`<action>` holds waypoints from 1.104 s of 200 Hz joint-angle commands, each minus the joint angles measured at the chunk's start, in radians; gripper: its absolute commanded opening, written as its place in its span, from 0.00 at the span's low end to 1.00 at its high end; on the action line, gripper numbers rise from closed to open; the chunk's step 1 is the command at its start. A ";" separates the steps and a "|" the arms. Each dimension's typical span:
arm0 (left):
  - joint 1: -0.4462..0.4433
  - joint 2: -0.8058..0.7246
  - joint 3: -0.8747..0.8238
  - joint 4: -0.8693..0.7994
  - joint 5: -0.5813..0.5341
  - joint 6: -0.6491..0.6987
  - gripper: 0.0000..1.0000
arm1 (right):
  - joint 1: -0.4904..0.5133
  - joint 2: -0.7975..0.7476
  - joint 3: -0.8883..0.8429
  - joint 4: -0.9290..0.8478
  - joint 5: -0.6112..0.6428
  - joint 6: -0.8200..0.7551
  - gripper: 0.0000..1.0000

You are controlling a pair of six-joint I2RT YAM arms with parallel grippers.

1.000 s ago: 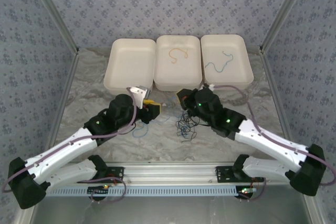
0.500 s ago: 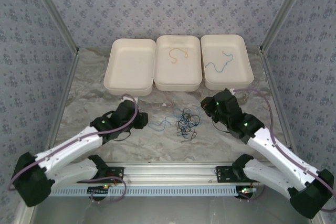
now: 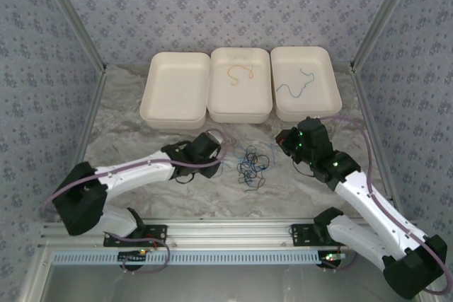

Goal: Untangle the cables

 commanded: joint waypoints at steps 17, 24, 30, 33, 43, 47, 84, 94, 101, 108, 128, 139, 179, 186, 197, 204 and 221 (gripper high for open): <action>-0.012 0.144 0.111 -0.026 -0.044 0.162 0.42 | -0.054 0.025 0.022 0.006 -0.091 -0.056 0.00; -0.012 0.165 0.119 -0.025 -0.046 0.168 0.41 | -0.064 0.027 0.021 0.011 -0.102 -0.057 0.00; -0.013 0.179 0.124 -0.018 -0.046 0.172 0.39 | -0.071 0.027 0.020 0.014 -0.108 -0.056 0.00; -0.012 0.184 0.125 -0.016 -0.046 0.172 0.38 | -0.074 0.026 0.019 0.015 -0.111 -0.057 0.00; -0.011 0.200 0.125 -0.002 -0.044 0.176 0.36 | -0.082 0.028 0.019 0.017 -0.118 -0.060 0.00; -0.010 0.206 0.125 0.005 -0.044 0.178 0.35 | -0.085 0.028 0.019 0.019 -0.122 -0.061 0.00; -0.004 0.248 0.117 0.045 0.021 0.178 0.33 | -0.112 0.039 0.013 0.025 -0.143 -0.065 0.00; -0.004 0.257 0.114 0.050 0.024 0.175 0.33 | -0.117 0.038 0.010 0.029 -0.146 -0.063 0.00; -0.004 0.264 0.113 0.052 0.019 0.173 0.33 | -0.120 0.038 0.008 0.033 -0.149 -0.061 0.00; -0.002 0.269 0.113 0.055 0.018 0.172 0.33 | -0.122 0.037 0.006 0.035 -0.150 -0.061 0.00; 0.009 0.289 0.112 0.075 0.029 0.171 0.33 | -0.122 0.036 0.001 0.039 -0.152 -0.057 0.00; 0.015 0.305 0.118 0.077 0.028 0.171 0.32 | -0.121 0.034 0.001 0.039 -0.152 -0.055 0.00; 0.022 0.328 0.109 0.107 0.056 0.163 0.22 | -0.122 0.033 0.003 0.040 -0.149 -0.053 0.00; 0.022 0.327 0.104 0.113 0.066 0.160 0.21 | -0.123 0.032 0.003 0.039 -0.146 -0.054 0.00; 0.020 0.320 0.089 0.127 0.082 0.151 0.19 | -0.123 0.033 0.001 0.040 -0.144 -0.054 0.00; 0.020 0.314 0.079 0.135 0.088 0.145 0.16 | -0.124 0.033 0.001 0.042 -0.141 -0.053 0.00; 0.020 0.295 0.056 0.151 0.082 0.129 0.07 | -0.124 0.034 0.000 0.045 -0.138 -0.051 0.00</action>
